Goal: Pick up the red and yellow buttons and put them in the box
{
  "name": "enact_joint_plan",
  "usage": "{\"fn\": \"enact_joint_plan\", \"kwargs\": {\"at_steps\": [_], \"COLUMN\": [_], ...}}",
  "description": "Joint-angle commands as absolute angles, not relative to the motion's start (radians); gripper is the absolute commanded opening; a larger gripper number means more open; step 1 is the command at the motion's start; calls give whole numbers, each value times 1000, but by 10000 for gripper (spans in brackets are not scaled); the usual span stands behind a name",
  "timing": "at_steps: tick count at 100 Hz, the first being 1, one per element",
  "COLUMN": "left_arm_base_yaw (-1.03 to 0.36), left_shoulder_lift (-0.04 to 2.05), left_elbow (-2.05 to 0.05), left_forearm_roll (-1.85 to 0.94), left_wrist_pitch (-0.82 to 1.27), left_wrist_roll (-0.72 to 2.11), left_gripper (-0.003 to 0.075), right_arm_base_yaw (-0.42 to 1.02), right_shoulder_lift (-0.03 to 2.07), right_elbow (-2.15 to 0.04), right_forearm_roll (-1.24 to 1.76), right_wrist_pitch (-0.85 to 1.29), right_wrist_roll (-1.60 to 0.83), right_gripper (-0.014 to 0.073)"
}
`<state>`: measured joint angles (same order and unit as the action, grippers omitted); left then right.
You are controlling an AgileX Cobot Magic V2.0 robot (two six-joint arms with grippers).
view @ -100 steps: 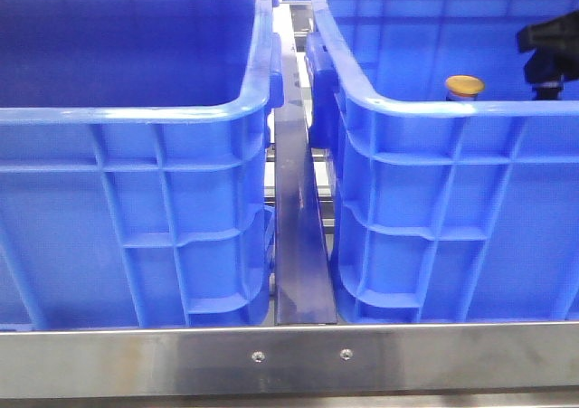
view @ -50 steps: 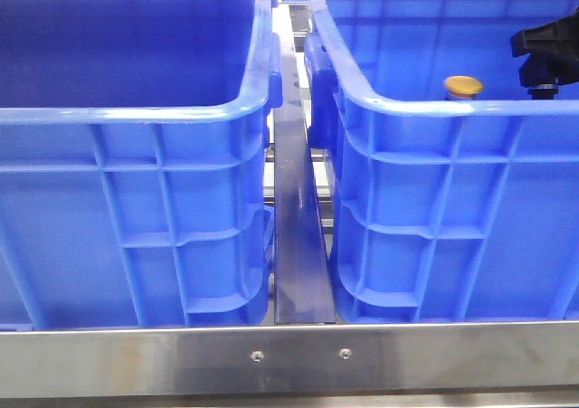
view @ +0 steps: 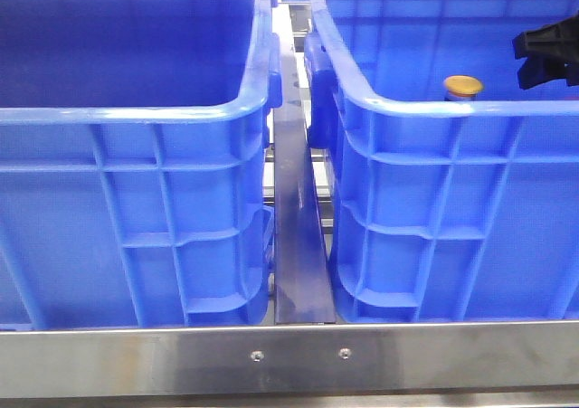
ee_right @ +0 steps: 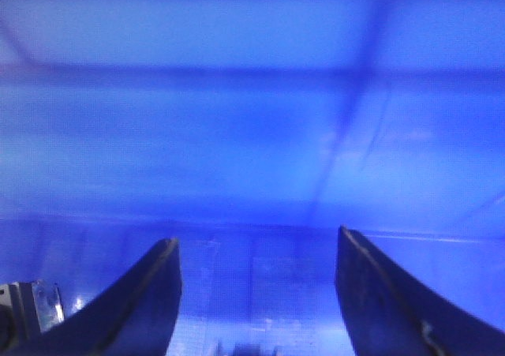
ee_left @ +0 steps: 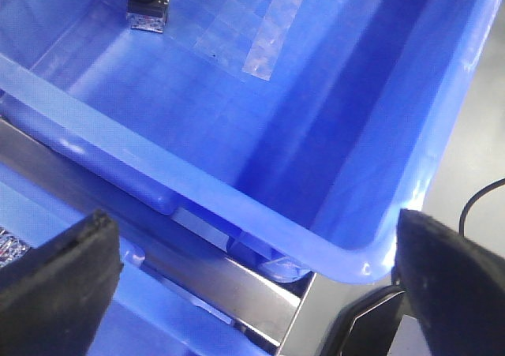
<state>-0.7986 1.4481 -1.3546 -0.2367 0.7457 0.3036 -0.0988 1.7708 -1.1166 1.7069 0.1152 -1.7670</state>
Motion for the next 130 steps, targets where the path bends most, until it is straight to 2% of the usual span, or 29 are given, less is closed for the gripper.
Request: {"fn": "enact_joint_plan", "kwargs": {"at_steps": [1, 16, 35, 42, 49, 56, 65, 72, 75, 104, 130], "left_arm_base_yaw": [-797, -797, -797, -797, -797, -797, -797, -797, -797, -797, -797], "left_shoulder_lift": [1411, 1409, 1391, 1378, 1368, 1359, 1350, 1342, 1333, 1163, 906], "left_elbow": [-1383, -1383, -1383, -1383, -1383, -1383, -1372, -1348, -1331, -1068, -809], "left_forearm_roll": [-252, -252, -252, -252, -252, -252, -252, -262, -269, -280, -280], "left_wrist_pitch": [692, 692, 670, 652, 621, 608, 608, 599, 577, 348, 173], "left_wrist_roll": [303, 303, 301, 298, 258, 237, 237, 237, 237, 237, 237], "left_gripper": [651, 651, 648, 627, 575, 471, 251, 66, -21, -19, -19], "right_arm_base_yaw": [-110, -110, -110, -110, -110, -110, -110, -110, -110, -110, -110], "right_shoulder_lift": [1704, 1654, 1490, 1410, 1319, 1221, 1087, 991, 951, 506, 198], "right_elbow": [-1137, -1133, -1032, -972, -905, -839, -754, -695, -671, -445, -303], "right_forearm_roll": [1717, 1718, 1748, 1761, 1782, 1807, 1848, 1876, 1887, 1912, 1912], "right_wrist_pitch": [133, 134, 134, 134, 134, 134, 134, 139, 146, 216, 216], "right_wrist_roll": [-1779, -1779, -1779, -1779, -1779, -1779, -1779, -1779, -1779, -1779, -1779], "right_gripper": [459, 456, 449, 398, 288, 162, 5, -76, -67, -69, -69]}}
